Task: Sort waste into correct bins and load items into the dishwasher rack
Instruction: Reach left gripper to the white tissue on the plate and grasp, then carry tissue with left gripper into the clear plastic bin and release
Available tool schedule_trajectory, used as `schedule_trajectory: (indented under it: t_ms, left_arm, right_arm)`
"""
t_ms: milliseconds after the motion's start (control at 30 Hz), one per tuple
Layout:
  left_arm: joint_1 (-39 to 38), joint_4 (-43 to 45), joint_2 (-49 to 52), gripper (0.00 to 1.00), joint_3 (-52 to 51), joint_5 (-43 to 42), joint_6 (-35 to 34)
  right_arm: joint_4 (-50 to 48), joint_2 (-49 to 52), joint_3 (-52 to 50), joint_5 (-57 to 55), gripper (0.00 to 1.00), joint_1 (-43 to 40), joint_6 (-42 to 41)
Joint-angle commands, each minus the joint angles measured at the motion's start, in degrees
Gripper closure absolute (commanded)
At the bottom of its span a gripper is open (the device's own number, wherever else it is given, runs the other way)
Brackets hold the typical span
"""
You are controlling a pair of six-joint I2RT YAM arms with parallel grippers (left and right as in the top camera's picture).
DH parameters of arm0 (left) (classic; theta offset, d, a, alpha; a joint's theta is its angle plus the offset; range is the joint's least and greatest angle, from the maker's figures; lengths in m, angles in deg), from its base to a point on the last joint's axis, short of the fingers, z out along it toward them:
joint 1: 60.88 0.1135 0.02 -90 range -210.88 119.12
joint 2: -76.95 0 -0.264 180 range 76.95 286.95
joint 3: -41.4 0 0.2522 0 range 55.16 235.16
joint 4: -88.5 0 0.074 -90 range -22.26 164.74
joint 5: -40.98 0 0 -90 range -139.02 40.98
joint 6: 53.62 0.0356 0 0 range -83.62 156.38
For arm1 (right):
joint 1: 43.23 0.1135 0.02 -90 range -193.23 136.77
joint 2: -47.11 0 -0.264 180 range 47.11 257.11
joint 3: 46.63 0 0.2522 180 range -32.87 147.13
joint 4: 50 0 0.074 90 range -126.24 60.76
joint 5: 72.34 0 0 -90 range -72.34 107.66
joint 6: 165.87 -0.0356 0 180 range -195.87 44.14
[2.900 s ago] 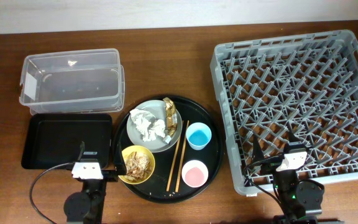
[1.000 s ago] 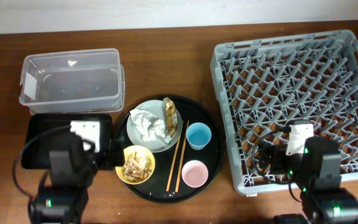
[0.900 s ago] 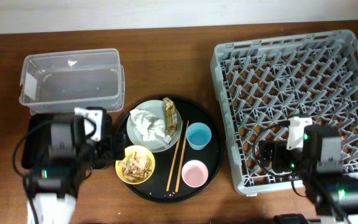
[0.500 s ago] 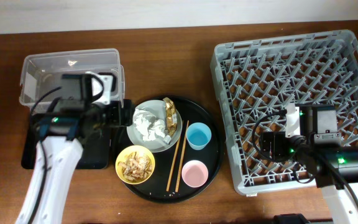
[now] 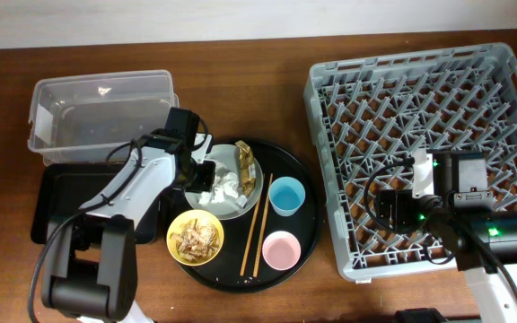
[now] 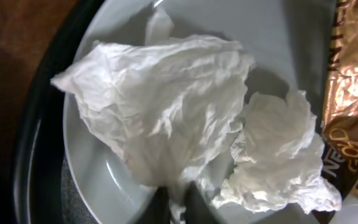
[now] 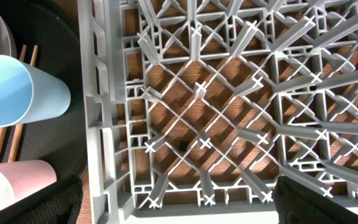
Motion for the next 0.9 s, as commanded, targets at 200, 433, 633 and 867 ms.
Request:
schedule_trajectory:
  t_ms: [200,433,633,867]
  left_arm:
    - [2.64,-3.65,-12.76,1.00,14.88,10.34,0.09]
    - [10.62,3.08,-10.34,0.69,14.86,14.95,0.07]
    - [6.97,-1.60,-9.29,0.36,14.86,-2.91,0.09]
    - [-4.52,-7.26,-3.19,0.36,8.66,-3.04,0.09]
  right_arm:
    - [0.02,-0.07,1.25,-0.50,0.01,0.26,-0.42]
    - [0.04,-0.07,1.25,-0.50,0.01,0.26,-0.42]
    - [0.11,-0.07,1.25,-0.50,0.01,0.26,-0.42]
    - [0.46,-0.07,1.25,-0.48,0.01,0.26,-0.42]
